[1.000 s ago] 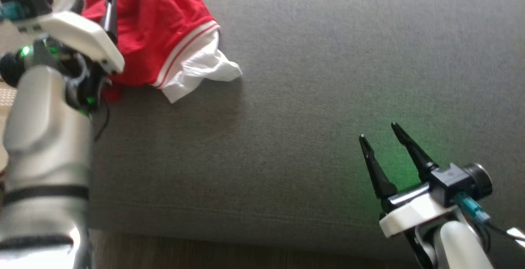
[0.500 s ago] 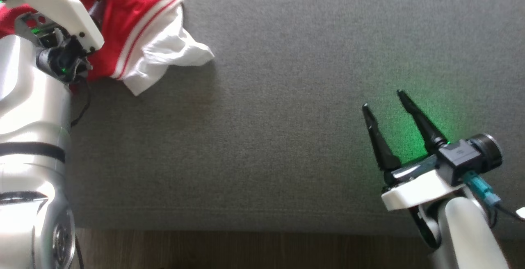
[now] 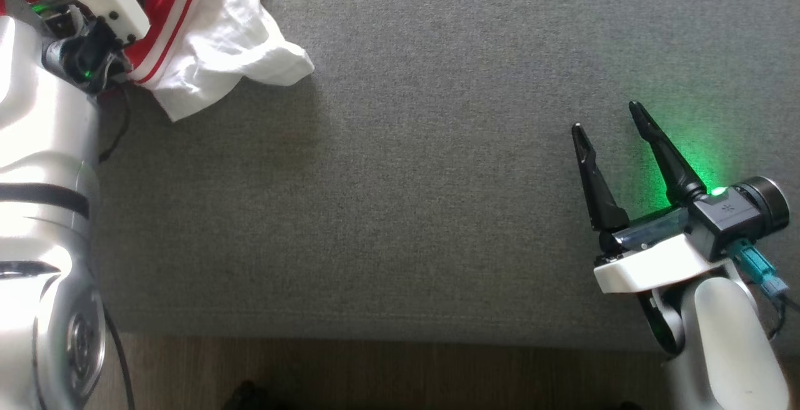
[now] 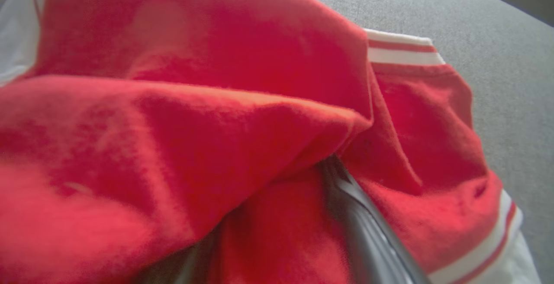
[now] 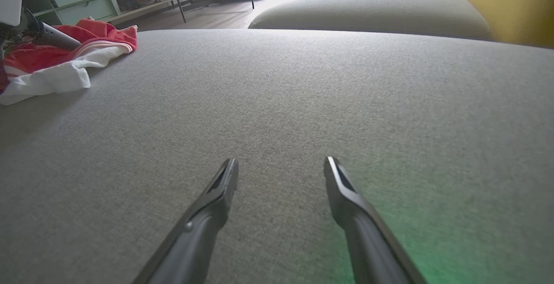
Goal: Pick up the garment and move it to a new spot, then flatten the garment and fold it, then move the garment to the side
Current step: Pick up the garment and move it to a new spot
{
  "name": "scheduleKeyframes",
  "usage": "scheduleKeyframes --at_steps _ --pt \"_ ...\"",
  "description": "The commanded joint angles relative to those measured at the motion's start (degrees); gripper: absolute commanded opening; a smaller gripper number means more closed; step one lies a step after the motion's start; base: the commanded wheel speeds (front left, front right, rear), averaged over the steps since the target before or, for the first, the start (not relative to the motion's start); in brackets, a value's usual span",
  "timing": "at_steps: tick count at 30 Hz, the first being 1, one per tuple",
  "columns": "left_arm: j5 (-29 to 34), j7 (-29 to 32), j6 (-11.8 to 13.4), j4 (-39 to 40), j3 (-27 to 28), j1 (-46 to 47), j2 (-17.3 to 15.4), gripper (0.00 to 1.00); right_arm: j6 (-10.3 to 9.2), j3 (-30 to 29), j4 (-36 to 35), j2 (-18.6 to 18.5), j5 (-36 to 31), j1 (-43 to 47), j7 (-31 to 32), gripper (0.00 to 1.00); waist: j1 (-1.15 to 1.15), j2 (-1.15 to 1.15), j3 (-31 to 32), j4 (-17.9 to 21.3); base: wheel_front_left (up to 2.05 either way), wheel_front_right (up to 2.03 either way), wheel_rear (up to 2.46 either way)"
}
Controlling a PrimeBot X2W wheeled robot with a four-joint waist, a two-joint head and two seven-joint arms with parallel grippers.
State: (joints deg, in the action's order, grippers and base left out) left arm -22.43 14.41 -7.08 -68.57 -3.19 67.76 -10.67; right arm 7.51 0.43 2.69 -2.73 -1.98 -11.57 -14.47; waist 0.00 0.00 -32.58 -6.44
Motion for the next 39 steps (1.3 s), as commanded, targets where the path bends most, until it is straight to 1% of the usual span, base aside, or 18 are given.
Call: scheduleKeyframes --at_steps 1,2,3,4,8,13,17,24,28,33,39 --pt "-0.65 0.17 -0.19 -0.54 -0.24 0.02 -1.92 0.98 -0.02 1.30 -1.78 -0.15 -0.31 -0.06 -0.52 1.00 0.00 0.00 -0.42 -0.05 0.00 0.00 0.00" --pt "-0.65 0.17 -0.19 -0.54 -0.24 0.02 -1.92 0.98 -0.02 1.30 -1.78 -0.15 -0.31 -0.06 -0.52 1.00 0.00 0.00 -0.42 -0.05 0.00 0.00 0.00" --pt "-0.71 -0.12 -0.25 -0.63 -0.54 0.12 -2.01 0.35 -0.02 1.25 -1.75 -0.15 -0.32 -0.25 -0.52 1.00 0.00 0.00 -0.58 -0.02 0.00 0.00 0.00" --pt "-0.75 -0.81 -0.29 -0.51 -0.85 0.23 -2.08 0.00 -0.02 1.16 -1.72 -0.15 -0.33 -0.44 -0.52 1.00 0.00 0.00 -0.70 0.00 0.00 0.00 0.00" --pt "-1.67 -4.52 -0.37 1.15 -2.27 0.56 -1.86 0.00 -0.02 0.95 -1.49 -0.15 -0.40 -0.86 -0.52 1.00 0.00 0.00 -0.25 -0.05 0.00 0.00 0.00" --pt "-4.80 -10.81 -0.39 5.38 -4.25 0.31 -2.19 0.00 -0.02 1.62 -0.76 -0.15 0.62 -0.42 -0.52 1.00 0.00 0.00 3.02 0.00 0.00 0.00 0.00" --pt "-7.32 -15.23 -0.39 9.15 -7.23 -0.75 -3.42 0.00 -0.02 2.61 0.06 -0.15 2.06 0.36 -0.52 1.00 0.00 0.00 7.30 0.39 0.00 0.00 0.00" --pt "-12.64 -19.91 -0.40 16.08 -13.53 -3.91 -5.76 0.00 -0.02 4.16 1.68 -0.15 4.73 2.90 -0.52 1.00 0.00 0.00 15.83 1.70 0.00 0.00 0.00" --pt "-15.70 -21.34 -0.40 20.73 -17.22 -6.55 -6.41 0.00 -0.02 5.04 2.53 -0.15 6.19 4.99 -0.52 1.00 0.00 0.00 20.75 3.10 0.00 0.00 0.00" --pt "-19.51 -21.52 -0.40 28.16 -21.78 -9.82 -6.75 0.00 -0.02 6.15 2.89 -0.15 7.39 7.04 -0.52 1.00 0.00 0.00 24.87 5.67 0.00 0.00 0.00" --pt "-22.60 -20.62 -0.40 37.12 -26.97 -12.95 -6.26 0.00 -0.02 7.22 2.77 -0.15 8.17 8.09 -0.52 1.00 0.00 0.00 26.59 9.93 0.00 0.00 0.00"
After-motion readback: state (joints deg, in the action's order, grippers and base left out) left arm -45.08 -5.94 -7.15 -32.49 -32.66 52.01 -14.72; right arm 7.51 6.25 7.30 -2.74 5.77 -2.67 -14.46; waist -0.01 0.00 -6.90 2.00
